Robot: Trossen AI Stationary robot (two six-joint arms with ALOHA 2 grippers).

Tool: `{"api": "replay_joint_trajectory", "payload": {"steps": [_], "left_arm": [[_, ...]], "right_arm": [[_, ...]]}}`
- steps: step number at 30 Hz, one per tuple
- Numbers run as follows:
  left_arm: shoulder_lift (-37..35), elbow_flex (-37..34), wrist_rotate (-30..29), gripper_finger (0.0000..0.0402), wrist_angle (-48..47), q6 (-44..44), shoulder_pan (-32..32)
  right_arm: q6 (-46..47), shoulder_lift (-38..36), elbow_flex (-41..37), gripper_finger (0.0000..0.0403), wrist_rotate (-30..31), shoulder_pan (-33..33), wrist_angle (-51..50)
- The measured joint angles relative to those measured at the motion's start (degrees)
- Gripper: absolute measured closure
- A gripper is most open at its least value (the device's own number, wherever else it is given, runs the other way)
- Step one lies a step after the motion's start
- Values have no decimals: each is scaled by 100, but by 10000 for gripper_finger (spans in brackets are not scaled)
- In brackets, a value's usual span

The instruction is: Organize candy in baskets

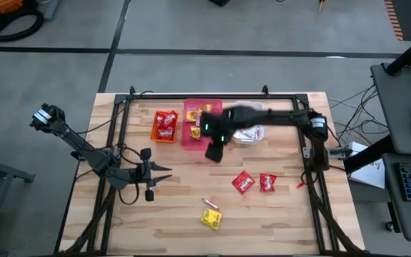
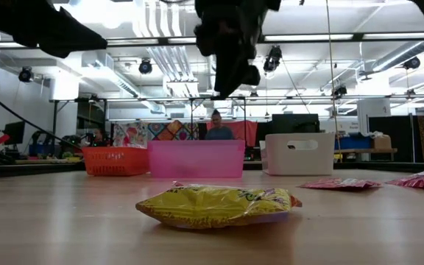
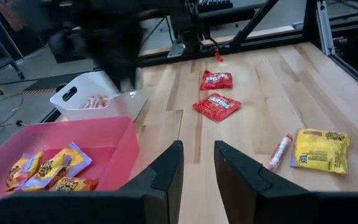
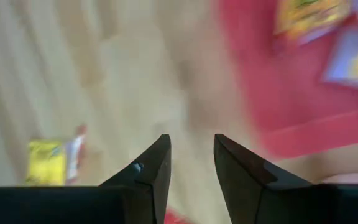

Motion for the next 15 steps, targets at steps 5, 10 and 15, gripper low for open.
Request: {"api": "replay_joint_trajectory", "payload": {"steps": [5,10,15], "left_arm": [[53,0,0,327,-29,20,0],[10,0,-211,327,-33,128,-1],[9,5,-902,327,-45,270,-2]], "right_arm": [[712,96,-71,291,2,858,-67],[1764,195,-77,287,317,1516,38],[2693,475,-76,279,352,2013,373]]}}
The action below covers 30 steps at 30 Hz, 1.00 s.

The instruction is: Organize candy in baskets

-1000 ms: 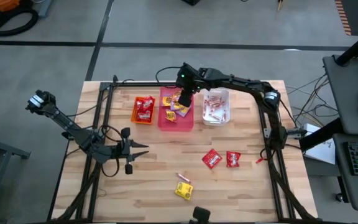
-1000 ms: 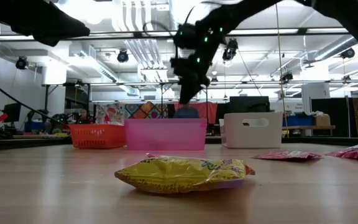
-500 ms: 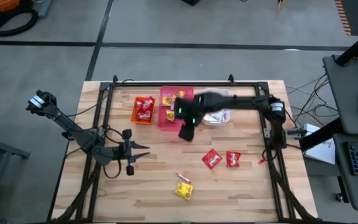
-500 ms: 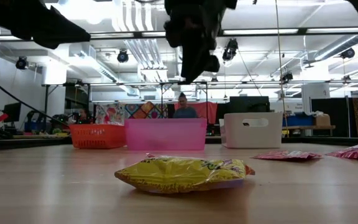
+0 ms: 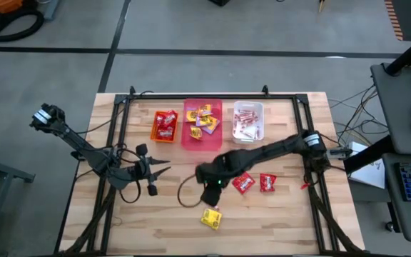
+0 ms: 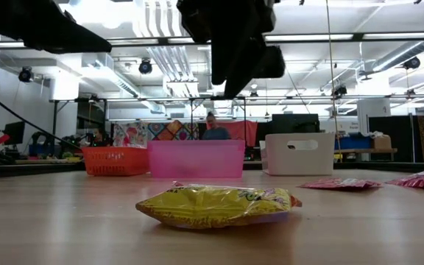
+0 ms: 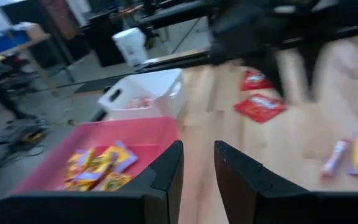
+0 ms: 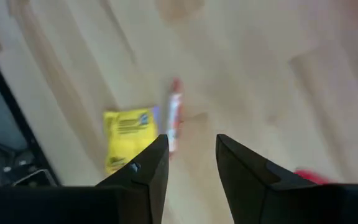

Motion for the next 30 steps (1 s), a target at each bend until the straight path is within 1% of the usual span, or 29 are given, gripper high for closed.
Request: {"api": "replay_joint_trajectory", "payload": {"steps": [2,7,12,15,18,22,28,30], "left_arm": [[-4,26,-137,327,-64,5,2],[-22,178,-129,327,-514,-137,-16],[-38,333,-136,327,-1147,-430,-16],[-45,414,-132,327,-1433,-684,-16],[-55,417,-134,327,-1623,-872,-16],[-58,403,-133,327,-1826,-1045,-16],[-59,399,-133,327,-1959,-1304,-16],[-59,399,-131,327,-1960,-1353,-14]], "right_arm": [[348,114,2,274,-40,142,34],[933,398,0,266,-25,344,70],[1165,699,2,266,105,522,468],[1176,899,0,266,105,551,493],[1111,1023,2,266,116,554,536],[748,1198,4,266,155,624,617],[286,1264,4,266,681,664,568],[-18,1303,1,271,970,663,553]]}}
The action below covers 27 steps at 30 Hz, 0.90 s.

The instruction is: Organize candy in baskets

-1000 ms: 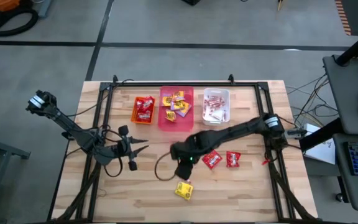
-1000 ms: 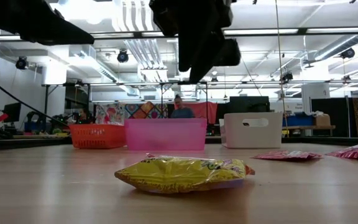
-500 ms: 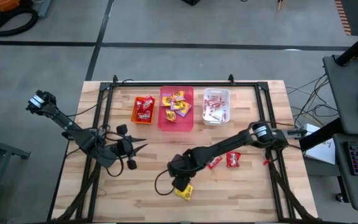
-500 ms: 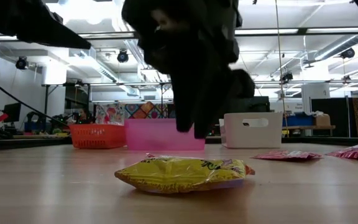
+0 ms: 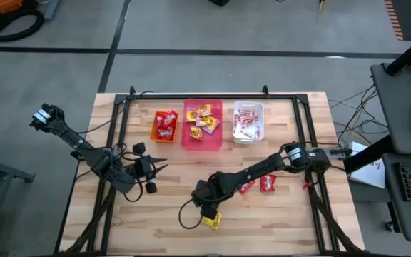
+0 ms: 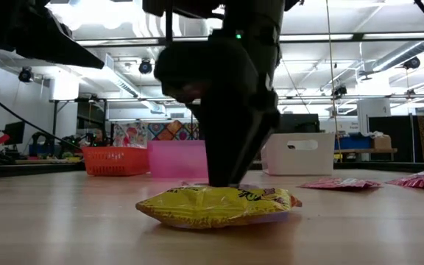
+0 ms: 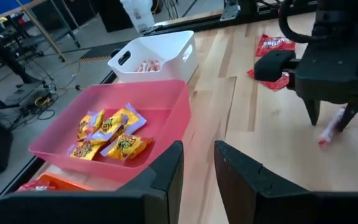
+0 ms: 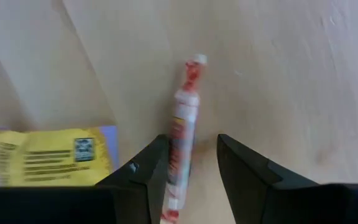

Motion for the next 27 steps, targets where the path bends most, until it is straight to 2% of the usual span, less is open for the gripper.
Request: {"api": "replay_joint_trajectory", "payload": {"steps": [3,12,21,27], "left_arm": [[-1,-2,-3,327,-35,-79,-1],[4,-4,2,327,-267,-519,-1],[11,-5,2,327,-366,-703,0],[13,-7,3,327,-350,-705,-1]], "right_arm": [[-298,51,-18,288,188,2,7],[-844,204,-51,367,228,-37,-12],[-1023,-35,-81,369,136,-117,-54],[-1132,-688,-84,369,183,-376,-541]]}}
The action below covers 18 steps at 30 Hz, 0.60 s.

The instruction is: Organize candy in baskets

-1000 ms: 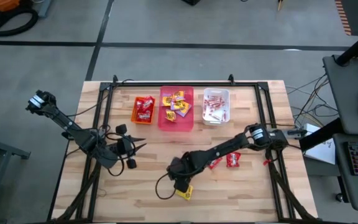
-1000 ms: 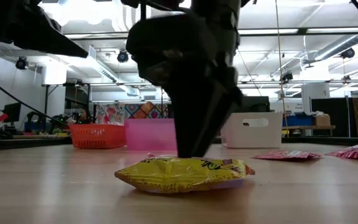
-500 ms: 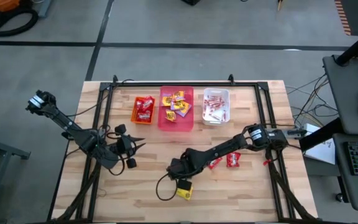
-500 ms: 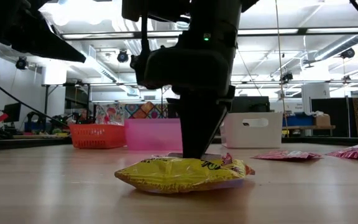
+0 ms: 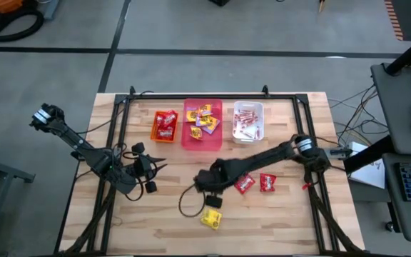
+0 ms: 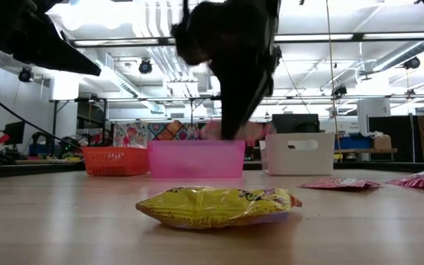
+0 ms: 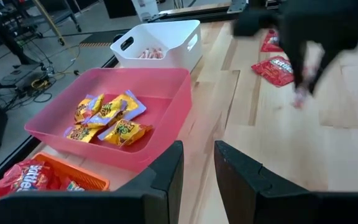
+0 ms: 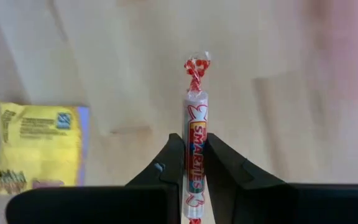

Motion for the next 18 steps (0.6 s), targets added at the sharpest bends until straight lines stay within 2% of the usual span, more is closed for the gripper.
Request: {"api": "replay_joint_trajectory", "payload": {"steps": [4,7,11,18], "left_arm": [[2,0,2,327,18,0,1],[2,0,2,327,49,-1,1],[2,0,2,327,113,-2,2],[2,0,2,327,108,-1,2]], "right_arm": [[-285,-424,-1,369,121,-360,-482],[-649,-808,0,369,523,-768,-1028],[-798,-1183,-78,369,1146,-1634,-1733],[-3133,-1457,-785,364,1206,-3291,-1507]]}}
